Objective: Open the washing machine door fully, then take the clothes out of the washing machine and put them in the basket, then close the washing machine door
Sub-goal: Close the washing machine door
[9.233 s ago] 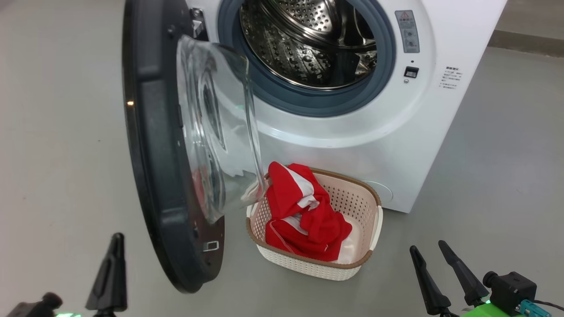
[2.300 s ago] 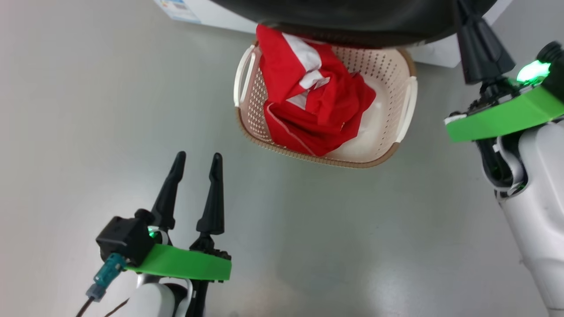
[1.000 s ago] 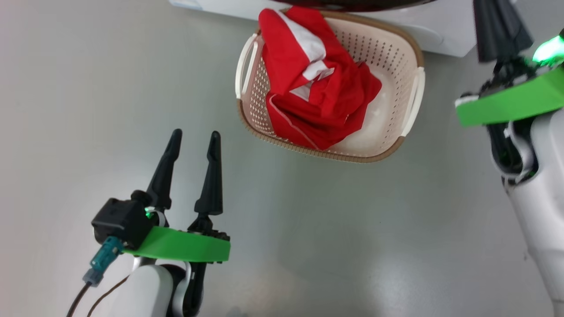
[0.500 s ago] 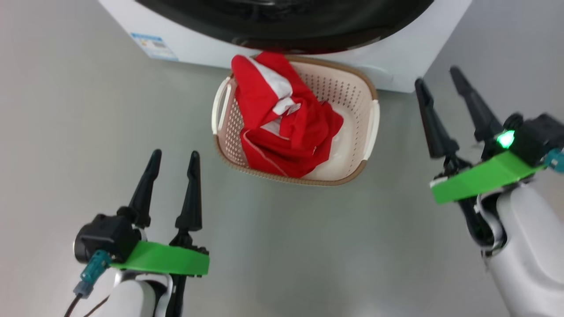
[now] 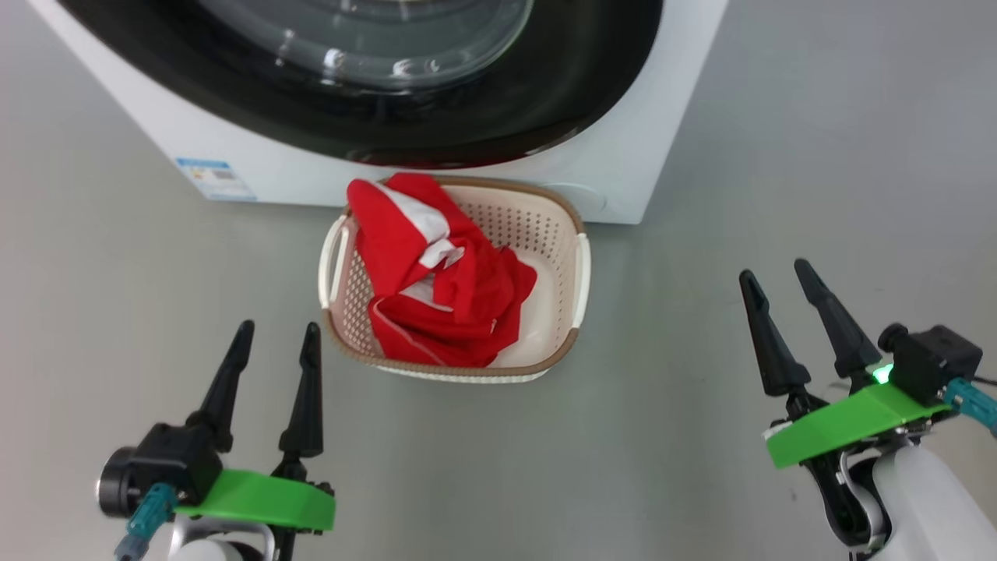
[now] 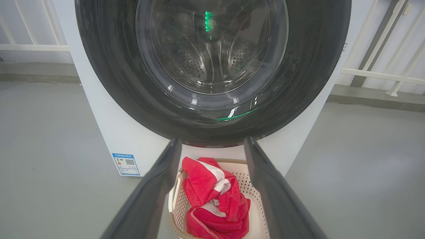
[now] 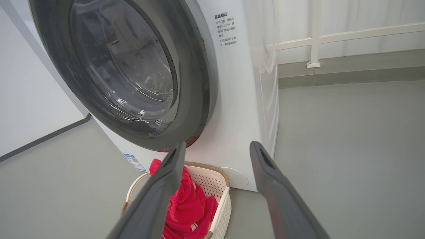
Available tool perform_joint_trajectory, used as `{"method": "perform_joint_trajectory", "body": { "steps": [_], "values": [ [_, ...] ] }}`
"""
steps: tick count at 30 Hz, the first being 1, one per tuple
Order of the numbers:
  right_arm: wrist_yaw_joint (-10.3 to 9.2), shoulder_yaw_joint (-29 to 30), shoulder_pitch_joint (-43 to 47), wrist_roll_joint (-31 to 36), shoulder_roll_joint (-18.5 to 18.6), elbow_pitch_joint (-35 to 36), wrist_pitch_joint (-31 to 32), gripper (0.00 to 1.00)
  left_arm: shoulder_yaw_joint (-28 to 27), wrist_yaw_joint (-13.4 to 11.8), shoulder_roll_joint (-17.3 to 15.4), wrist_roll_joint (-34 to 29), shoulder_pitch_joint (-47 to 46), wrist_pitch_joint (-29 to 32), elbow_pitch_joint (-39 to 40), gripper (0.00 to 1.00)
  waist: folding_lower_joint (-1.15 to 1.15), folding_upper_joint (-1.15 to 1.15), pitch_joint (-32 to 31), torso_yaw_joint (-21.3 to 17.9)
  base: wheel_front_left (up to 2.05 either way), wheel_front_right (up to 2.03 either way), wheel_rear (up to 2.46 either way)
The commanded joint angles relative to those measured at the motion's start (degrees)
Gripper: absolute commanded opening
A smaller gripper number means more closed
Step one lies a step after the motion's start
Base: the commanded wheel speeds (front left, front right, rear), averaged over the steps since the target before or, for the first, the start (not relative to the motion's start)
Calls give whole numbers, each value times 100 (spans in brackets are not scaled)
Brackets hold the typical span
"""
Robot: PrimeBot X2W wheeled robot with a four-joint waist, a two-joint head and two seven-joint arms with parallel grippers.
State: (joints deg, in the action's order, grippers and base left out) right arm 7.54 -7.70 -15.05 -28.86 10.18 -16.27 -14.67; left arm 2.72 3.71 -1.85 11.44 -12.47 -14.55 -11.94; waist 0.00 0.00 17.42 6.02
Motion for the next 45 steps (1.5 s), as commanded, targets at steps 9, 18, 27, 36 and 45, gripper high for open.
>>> {"method": "perform_joint_trajectory", "body": {
  "steps": [9, 18, 27, 36, 45],
  "values": [
    [-5, 141, 610, -41, -92, 227, -33, 100, -516, 177, -103, -174, 336, -45, 46, 100, 0, 0, -583, -589, 0, 0, 0],
    [-5, 291, 1006, -25, -130, 255, -33, 100, -701, 259, -103, -178, 649, -45, 68, 100, 0, 0, -889, -801, 0, 0, 0],
    [-5, 455, 1414, -10, -144, 283, -33, 100, -845, 253, -103, -264, 937, -45, 37, 100, 0, 0, -1130, -889, 0, 0, 0],
    [-5, 557, 1781, -6, -198, 264, -33, 100, -930, 194, -103, -326, 1259, -45, 2, 100, 0, 0, -1405, -964, 0, 0, 0],
    [-5, 618, 1939, 8, -219, 304, -33, 100, -895, 107, -103, -354, 1419, -45, 57, 100, 0, 0, -1527, -982, 0, 0, 0]
  ]
}}
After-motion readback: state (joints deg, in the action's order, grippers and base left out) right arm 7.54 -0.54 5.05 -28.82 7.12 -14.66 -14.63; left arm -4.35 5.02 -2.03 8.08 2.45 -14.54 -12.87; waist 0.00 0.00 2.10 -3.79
